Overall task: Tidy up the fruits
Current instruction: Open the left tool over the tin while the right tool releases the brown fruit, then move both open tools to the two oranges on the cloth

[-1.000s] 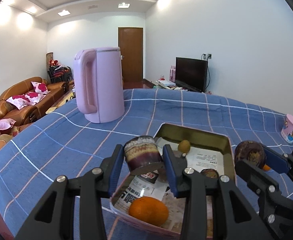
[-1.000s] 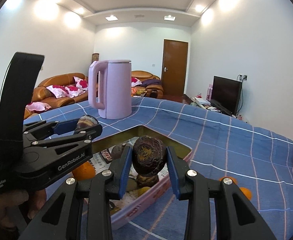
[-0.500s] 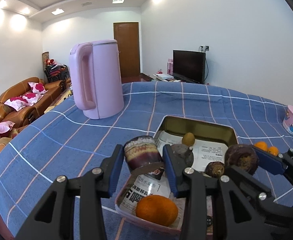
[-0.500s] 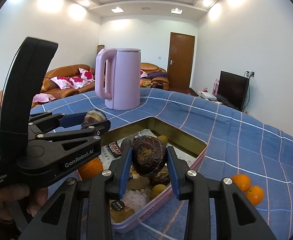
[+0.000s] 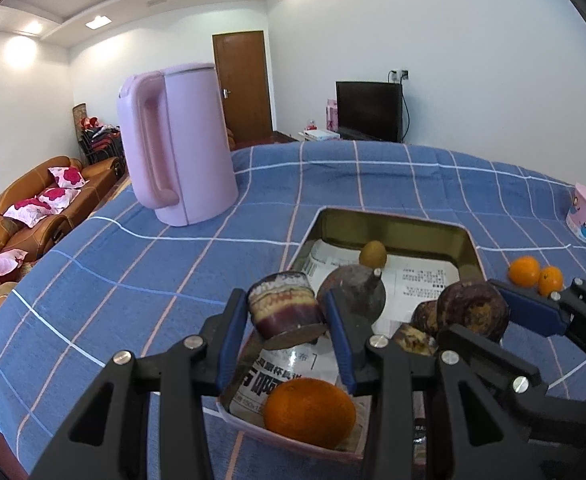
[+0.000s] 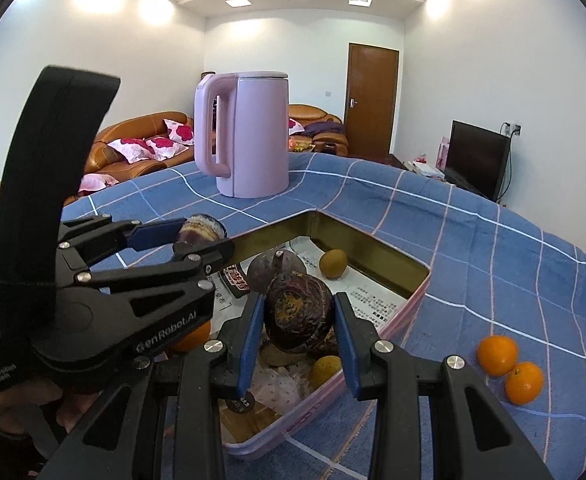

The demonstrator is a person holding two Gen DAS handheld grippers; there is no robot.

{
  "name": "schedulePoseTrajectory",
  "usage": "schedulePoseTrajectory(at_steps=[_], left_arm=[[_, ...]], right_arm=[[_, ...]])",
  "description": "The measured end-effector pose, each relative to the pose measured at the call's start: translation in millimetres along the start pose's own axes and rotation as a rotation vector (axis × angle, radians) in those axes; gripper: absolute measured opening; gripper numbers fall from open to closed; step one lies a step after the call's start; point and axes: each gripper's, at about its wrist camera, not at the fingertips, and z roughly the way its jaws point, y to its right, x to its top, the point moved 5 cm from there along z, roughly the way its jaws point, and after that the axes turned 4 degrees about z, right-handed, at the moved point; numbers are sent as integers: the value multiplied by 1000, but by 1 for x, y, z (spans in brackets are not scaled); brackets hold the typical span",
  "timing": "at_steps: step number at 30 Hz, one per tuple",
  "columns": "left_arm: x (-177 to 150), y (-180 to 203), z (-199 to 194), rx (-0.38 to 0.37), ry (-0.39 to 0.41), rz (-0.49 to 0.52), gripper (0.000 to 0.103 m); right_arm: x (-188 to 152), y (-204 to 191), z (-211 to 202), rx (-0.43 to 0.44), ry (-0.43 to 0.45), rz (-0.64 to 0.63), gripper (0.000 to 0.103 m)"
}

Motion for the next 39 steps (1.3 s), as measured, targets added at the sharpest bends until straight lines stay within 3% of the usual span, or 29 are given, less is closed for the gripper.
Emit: schedulePoseTrajectory(at_steps=[17, 19, 22, 24, 27, 39], left_arm=[[-1, 0, -2, 13, 8, 10, 43], [-1, -1, -3, 21, 5, 8, 47], [-1, -6, -5, 42, 13, -5, 65], [-1, -9, -7, 52, 21, -14, 71], [-1, -10, -10, 49, 27, -21, 71], [2, -4, -14, 55, 33, -6, 73]], right_arm=[[-2, 0, 2, 22, -20, 4, 37], [-2, 0, 2, 21, -22, 4, 37], [-2, 0, 1, 27, -16, 5, 40], [-2, 1, 0, 25, -9, 12, 47], [-2, 4, -2, 27, -1, 32, 56], [-2, 9, -9, 11, 20, 44, 56]])
